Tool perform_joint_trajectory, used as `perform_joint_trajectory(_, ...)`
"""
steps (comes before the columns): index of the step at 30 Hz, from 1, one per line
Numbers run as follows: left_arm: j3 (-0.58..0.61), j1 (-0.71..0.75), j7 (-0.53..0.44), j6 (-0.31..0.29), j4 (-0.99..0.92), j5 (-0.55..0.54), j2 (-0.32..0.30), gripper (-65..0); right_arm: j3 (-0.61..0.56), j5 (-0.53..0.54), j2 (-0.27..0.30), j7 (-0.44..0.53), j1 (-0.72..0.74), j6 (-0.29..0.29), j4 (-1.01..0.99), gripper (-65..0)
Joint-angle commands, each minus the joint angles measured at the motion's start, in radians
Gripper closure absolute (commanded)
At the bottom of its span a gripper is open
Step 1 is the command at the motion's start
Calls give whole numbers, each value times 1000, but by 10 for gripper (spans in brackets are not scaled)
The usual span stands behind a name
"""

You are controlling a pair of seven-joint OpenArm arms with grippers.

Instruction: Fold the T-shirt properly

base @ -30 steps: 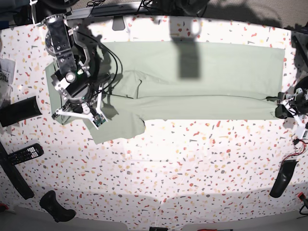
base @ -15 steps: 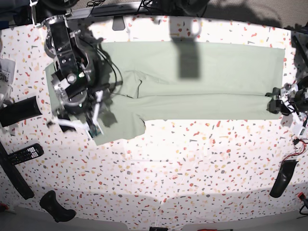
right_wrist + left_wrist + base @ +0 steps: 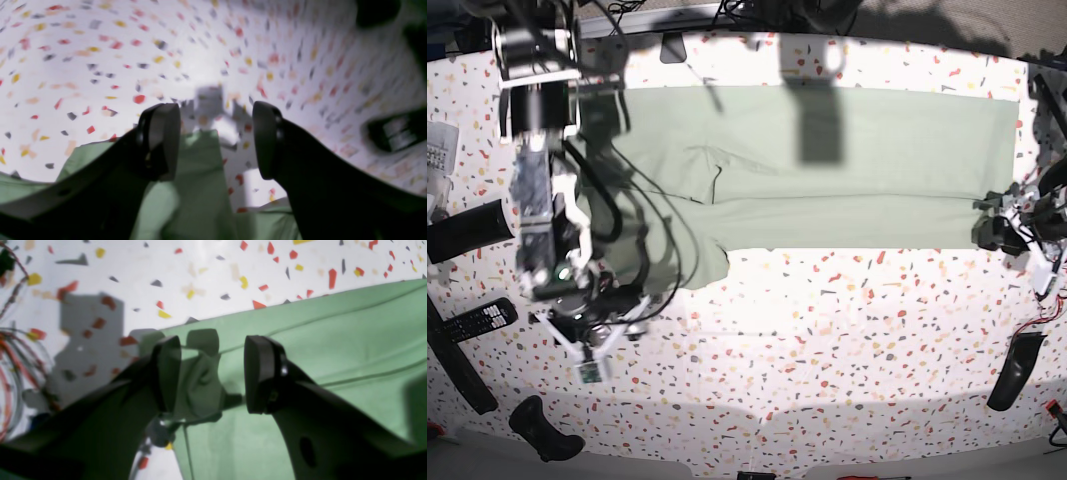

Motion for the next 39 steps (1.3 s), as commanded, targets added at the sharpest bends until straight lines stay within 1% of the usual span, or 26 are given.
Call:
perform_joint_trajectory(1,-12,-19,-19,-4,16,-14,-15,-284,26,14,1,-2,50,1,-20,-322)
perform_joint_trajectory(3,-12,-19,-20,-4,16,-14,-2,-284,51,37,-2,-59,84,1,-93,-322)
perform_joint_trajectory(4,-12,-19,-21,-4,16,-14,5,-284,57,37,-2,-72,97,4,-126,-322)
perform_joint_trajectory(7,-12,-19,-22,-4,16,-14,28,-284,60,44,-3,-78,120,34,-220,-322)
perform_joint_trajectory(9,-12,-19,-20,-4,16,-14,40,-284,60,80,-2,-77,120,43,-282,-322)
perform_joint_trajectory(12,-12,-19,-20,-4,16,-14,42,-284,60,86,-2,-60,120,44,-365,-322)
perform_joint_trajectory(13,-12,-19,-20,-4,16,-13,42,-284,60,86,-2,-42,119,55,-384,-322)
perform_joint_trajectory(15,-12,-19,-20,-4,16,-14,42,-284,60,96,-3,-31,119,103,-416,-322)
perform_joint_trajectory(17,-12,-19,-21,-4,16,-14,42,-284,60,128,-2,-21,119,138,-448,-322)
perform_joint_trajectory(20,-12,-19,-20,-4,16,-14,42,-284,60,138,-3,12,119,155,-496,-320)
perform_joint_trajectory(21,-12,-19,-20,-4,16,-14,42,-284,60,138,-2,12,119,164,-509,-299)
perform_joint_trajectory(22,-12,-19,-20,-4,16,-14,42,-284,60,137,-2,4,119,173,-516,-259)
perform_joint_trajectory(23,-12,-19,-20,-4,16,-14,42,-284,60,137,-2,-10,116,175,-520,-202)
perform_joint_trajectory(25,-12,-19,-20,-4,16,-14,42,-284,60,133,-2,-29,116,175,-519,-58)
perform_joint_trajectory(26,-12,-19,-20,-4,16,-14,42,-284,60,134,-2,-27,116,175,-519,0)
perform_joint_trajectory(29,-12,-19,-24,-4,16,-14,43,-284,60,134,-2,-24,119,178,-518,0)
perform_joint_trajectory(30,-12,-19,-24,-4,16,-14,43,-284,60,134,-2,-25,120,187,-518,0)
perform_joint_trajectory(31,-12,-19,-24,-4,16,-14,43,-284,60,134,-2,-25,120,209,-515,0)
perform_joint_trajectory(32,-12,-19,-23,-4,16,-14,43,-284,60,134,-2,-24,120,246,-509,0)
perform_joint_trajectory(34,-12,-19,-23,-4,16,-14,43,-284,60,139,-2,-25,119,343,-484,0)
perform_joint_trajectory(35,-12,-19,-23,-4,16,-14,43,-284,60,142,-2,-26,119,370,-468,0)
perform_joint_trajectory(37,-12,-19,-23,-4,16,-14,42,-284,60,164,-2,-39,119,393,-429,0)
perform_joint_trajectory(39,-12,-19,-23,-4,16,-14,43,-284,60,195,-2,-72,119,416,-387,0)
